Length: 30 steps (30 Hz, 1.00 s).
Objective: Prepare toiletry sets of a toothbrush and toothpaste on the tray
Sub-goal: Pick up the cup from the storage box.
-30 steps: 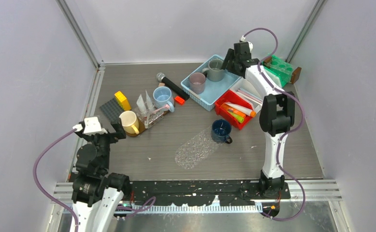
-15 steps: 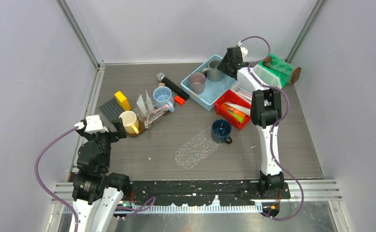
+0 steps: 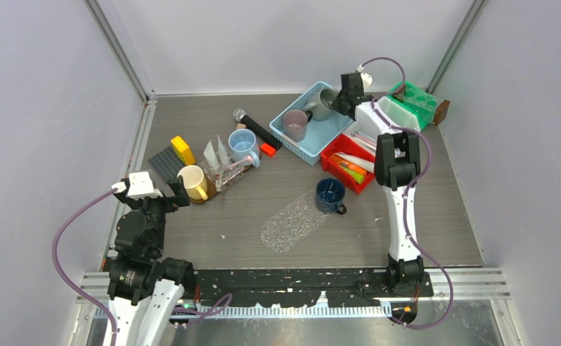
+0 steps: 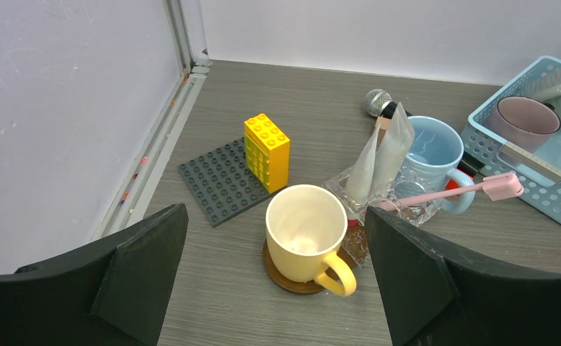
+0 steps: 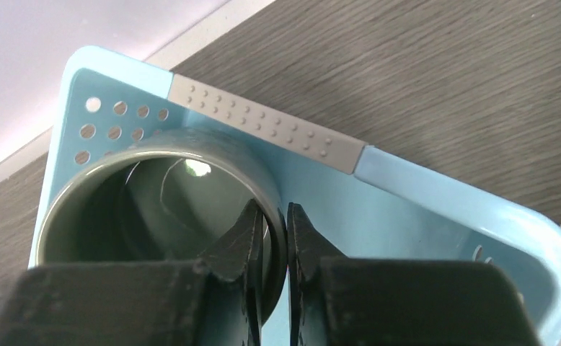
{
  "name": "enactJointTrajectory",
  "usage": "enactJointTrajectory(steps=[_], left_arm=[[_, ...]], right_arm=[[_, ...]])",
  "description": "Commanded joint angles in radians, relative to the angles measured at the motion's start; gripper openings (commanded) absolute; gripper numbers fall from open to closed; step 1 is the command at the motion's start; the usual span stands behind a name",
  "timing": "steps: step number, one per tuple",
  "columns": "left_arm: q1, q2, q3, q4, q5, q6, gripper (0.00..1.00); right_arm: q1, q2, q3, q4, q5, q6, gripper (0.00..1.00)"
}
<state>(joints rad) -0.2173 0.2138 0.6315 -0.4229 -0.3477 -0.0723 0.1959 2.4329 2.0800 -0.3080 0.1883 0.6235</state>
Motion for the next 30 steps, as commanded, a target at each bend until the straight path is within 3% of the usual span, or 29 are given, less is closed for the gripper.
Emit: enactJointTrajectory(steps=[1, 6, 14, 30], left_arm=[[-0.006, 0.01, 0.0, 0.032, 0.012, 0.003, 0.96], [-0.005, 0.01, -0.001, 0.03, 0.012, 0.004, 0.96], [-0.006, -0.001, -0.001, 0.027, 0.013, 0.005, 0.96], [-0.005, -0.026, -0.001, 0.023, 0.013, 0.005, 0.96]], right_arm=[[-0.01, -0.116, -0.027, 0.019, -0.016, -0.036, 0.07], [-0.012, -0.179, -0.034, 0.009, -0.037, -0.107, 0.01], [-0.013, -0.328, -0.066, 0.003, -0.125, -0.221, 0.01], [0.009, -0.686, -0.245, -0.066, -0.477, -0.44, 0.0]])
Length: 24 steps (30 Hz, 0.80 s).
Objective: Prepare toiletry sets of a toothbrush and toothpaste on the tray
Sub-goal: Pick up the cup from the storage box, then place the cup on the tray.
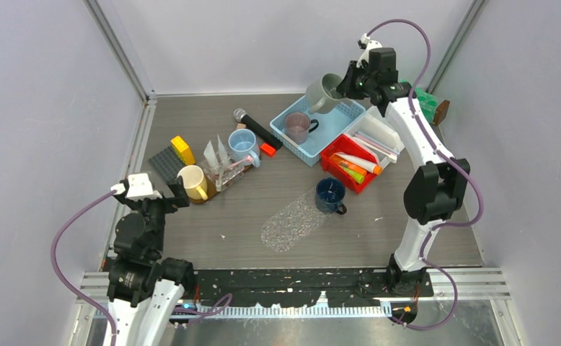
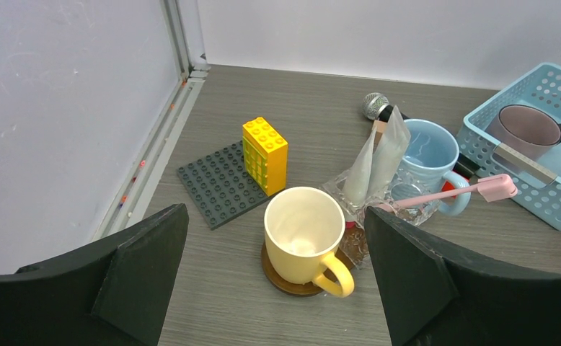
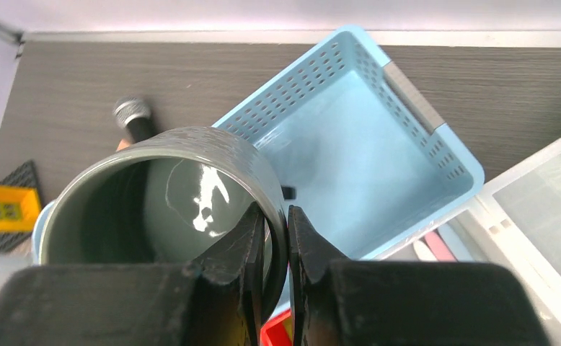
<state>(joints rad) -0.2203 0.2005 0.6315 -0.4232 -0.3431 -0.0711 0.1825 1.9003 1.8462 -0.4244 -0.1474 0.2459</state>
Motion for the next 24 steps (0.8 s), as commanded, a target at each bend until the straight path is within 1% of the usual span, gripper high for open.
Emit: enactJointTrajectory(steps=[1, 4, 7, 11, 15, 19, 24], left_arm=[[-0.003, -0.013, -0.001, 0.023, 0.009, 0.004, 0.96], [-0.003, -0.017, -0.002, 0.024, 0.007, 0.004, 0.95], [-0.002, -0.021, -0.002, 0.024, 0.005, 0.004, 0.96], [-0.002, -0.026, -0.003, 0.024, 0.001, 0.004, 0.96], [-0.002, -0.023, -0.002, 0.023, 0.005, 0.004, 0.96], [-0.002, -0.023, -0.001, 0.02, 0.004, 0.006, 0.95], [-0.002, -0.024, -0.002, 0.018, -0.003, 0.007, 0.95]], right_arm=[[0.03, -0.17, -0.021, 0.014, -0.148, -0.108, 0.0], [0.09, -0.25, -0.062, -0.049, -0.135, -0.208, 0.0], [0.164, -0.304, -0.104, -0.142, -0.069, -0.358, 0.0], [0.295, -0.386, -0.198, -0.175, 0.007, -0.476, 0.0], [0.374, -0.48, -0.313, -0.143, 0.0, -0.507, 0.0], [0.438, -0.528, -0.405, -0.126, -0.01, -0.551, 0.0], [0.477, -0.583, -0.544, -0.058, -0.021, -0.576, 0.0]])
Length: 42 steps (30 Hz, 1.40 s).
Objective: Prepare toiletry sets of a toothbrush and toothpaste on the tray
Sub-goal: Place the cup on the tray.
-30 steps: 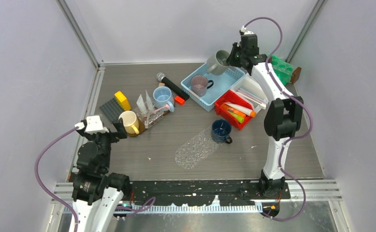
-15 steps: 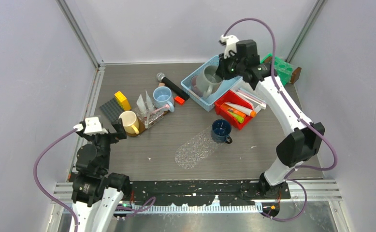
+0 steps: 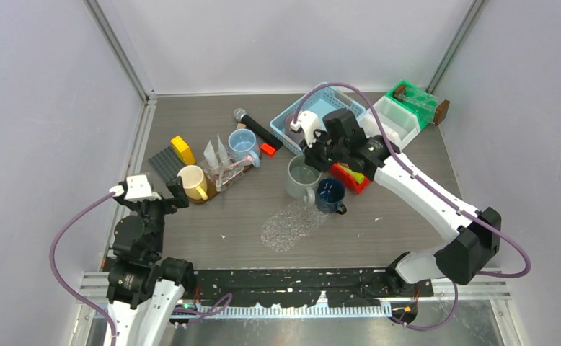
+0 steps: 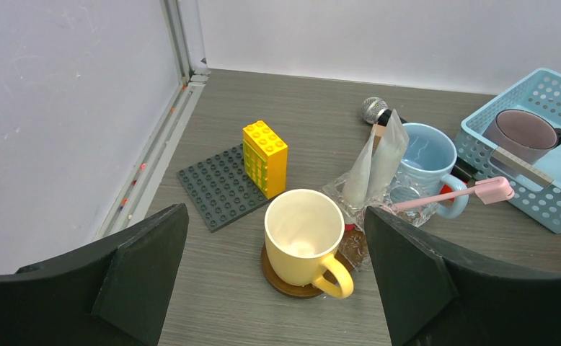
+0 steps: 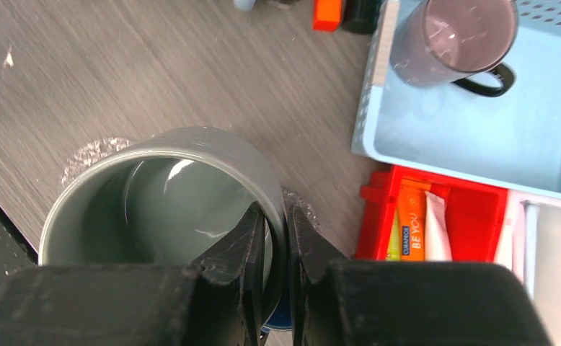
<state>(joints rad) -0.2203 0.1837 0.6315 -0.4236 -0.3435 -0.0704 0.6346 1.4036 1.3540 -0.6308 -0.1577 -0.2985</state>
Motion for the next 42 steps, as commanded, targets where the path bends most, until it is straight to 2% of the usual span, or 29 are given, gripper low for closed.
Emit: enactJointTrajectory(steps=[1, 5, 15, 25, 38, 42], left_arm=[[-0.002, -0.006, -0.002, 0.019, -0.003, 0.009, 0.96], [-0.003, 0.001, -0.003, 0.02, 0.0, 0.009, 0.95], [-0.003, 0.008, -0.003, 0.022, 0.001, 0.01, 0.95], [-0.002, 0.008, -0.005, 0.025, 0.008, 0.009, 0.95], [-0.002, -0.002, -0.007, 0.027, 0.006, 0.009, 0.95], [-0.002, -0.003, -0.007, 0.026, 0.006, 0.009, 0.95]], right_arm=[[0.034, -0.104, -0.074, 0.162, -0.013, -0.033, 0.0], [0.064, -0.136, -0.204, 0.262, -0.015, -0.049, 0.0], [0.124, -0.062, -0.346, 0.393, 0.018, -0.084, 0.0], [0.132, 0.05, -0.38, 0.457, -0.006, -0.12, 0.02], [0.138, 0.099, -0.411, 0.439, -0.024, -0.206, 0.22], [0.143, 0.102, -0.398, 0.424, -0.019, -0.22, 0.32]])
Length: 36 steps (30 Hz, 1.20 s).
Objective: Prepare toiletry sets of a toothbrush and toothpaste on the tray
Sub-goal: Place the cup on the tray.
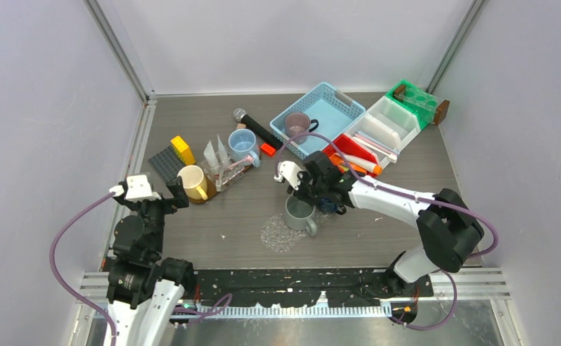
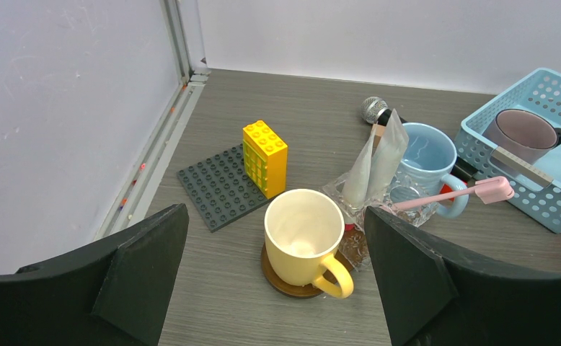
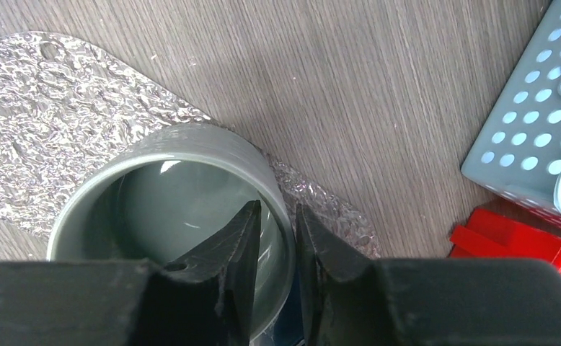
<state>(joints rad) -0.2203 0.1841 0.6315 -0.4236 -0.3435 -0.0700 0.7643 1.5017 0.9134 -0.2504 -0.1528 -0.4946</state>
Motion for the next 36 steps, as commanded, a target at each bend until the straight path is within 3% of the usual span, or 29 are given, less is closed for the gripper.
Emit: enactJointTrajectory(steps=[1, 9, 12, 14, 23, 29, 36], left_arm=[[-0.002, -0.003, -0.007, 0.026, 0.006, 0.009, 0.95], [-0.002, 0.004, -0.007, 0.029, 0.009, 0.009, 0.95], [-0.002, 0.008, -0.007, 0.028, 0.009, 0.009, 0.95], [-0.002, 0.008, -0.006, 0.028, 0.008, 0.009, 0.95], [-0.003, 0.01, -0.007, 0.028, 0.008, 0.009, 0.95], [-0.003, 0.007, -0.007, 0.028, 0.004, 0.009, 0.95], [-0.002, 0.005, -0.007, 0.029, 0.006, 0.007, 0.95]], right_arm=[[0.016, 0.001, 0.045, 0.041, -0.023, -0.027, 0.36], [0.024, -0.079, 0.13, -0.038, 0.076, 0.035, 0.46], [0.025, -0.122, 0.159, -0.058, 0.111, 0.125, 0.57], [0.029, -0.142, 0.189, -0.088, 0.12, 0.205, 0.58], [0.107, -0.101, 0.331, -0.337, 0.211, 0.616, 0.57], [0.185, -0.022, 0.374, -0.421, 0.279, 0.768, 0.53], [0.225, 0.052, 0.339, -0.377, 0.305, 0.865, 0.48]])
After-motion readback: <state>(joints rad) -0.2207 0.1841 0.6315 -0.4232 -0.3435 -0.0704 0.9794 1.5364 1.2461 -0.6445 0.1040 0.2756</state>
